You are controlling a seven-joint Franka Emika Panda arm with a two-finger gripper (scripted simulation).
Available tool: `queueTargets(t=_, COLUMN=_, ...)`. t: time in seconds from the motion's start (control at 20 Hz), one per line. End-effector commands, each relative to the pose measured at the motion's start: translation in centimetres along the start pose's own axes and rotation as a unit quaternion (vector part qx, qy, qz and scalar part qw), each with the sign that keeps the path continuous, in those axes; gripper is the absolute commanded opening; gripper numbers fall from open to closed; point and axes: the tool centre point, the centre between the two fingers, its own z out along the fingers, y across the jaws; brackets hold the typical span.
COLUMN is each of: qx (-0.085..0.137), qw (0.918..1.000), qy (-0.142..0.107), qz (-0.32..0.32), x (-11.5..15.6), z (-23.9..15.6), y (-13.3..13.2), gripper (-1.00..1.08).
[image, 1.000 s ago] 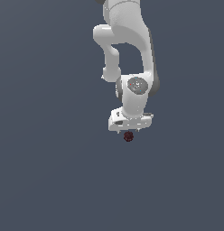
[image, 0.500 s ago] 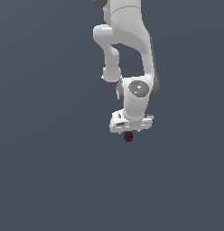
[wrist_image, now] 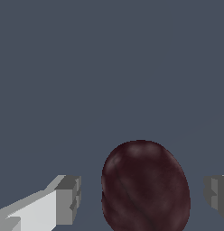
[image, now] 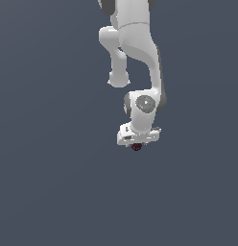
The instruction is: Pick up the object and move it to a goal position.
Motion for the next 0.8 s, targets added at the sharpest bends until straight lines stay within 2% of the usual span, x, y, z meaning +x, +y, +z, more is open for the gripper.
queueTargets(t=0.0, qx=0.0, qw=1.0, qy=0.001, qz=0.0, x=0.11, z=0.35, y=0.0, gripper=1.0)
queueTargets(t=0.05, qx=0.0, qw=1.0, qy=0.001, qz=0.0, x=0.12, z=0.37, y=0.0, gripper=1.0)
queueTargets(t=0.1, qx=0.0, qw=1.0, qy=0.001, qz=0.0, x=0.12, z=0.37, y=0.0, gripper=-1.0)
queueTargets(t=0.75, qx=0.0, qw=1.0, qy=0.001, qz=0.0, x=0.15, z=0.02, y=0.1, gripper=-1.0)
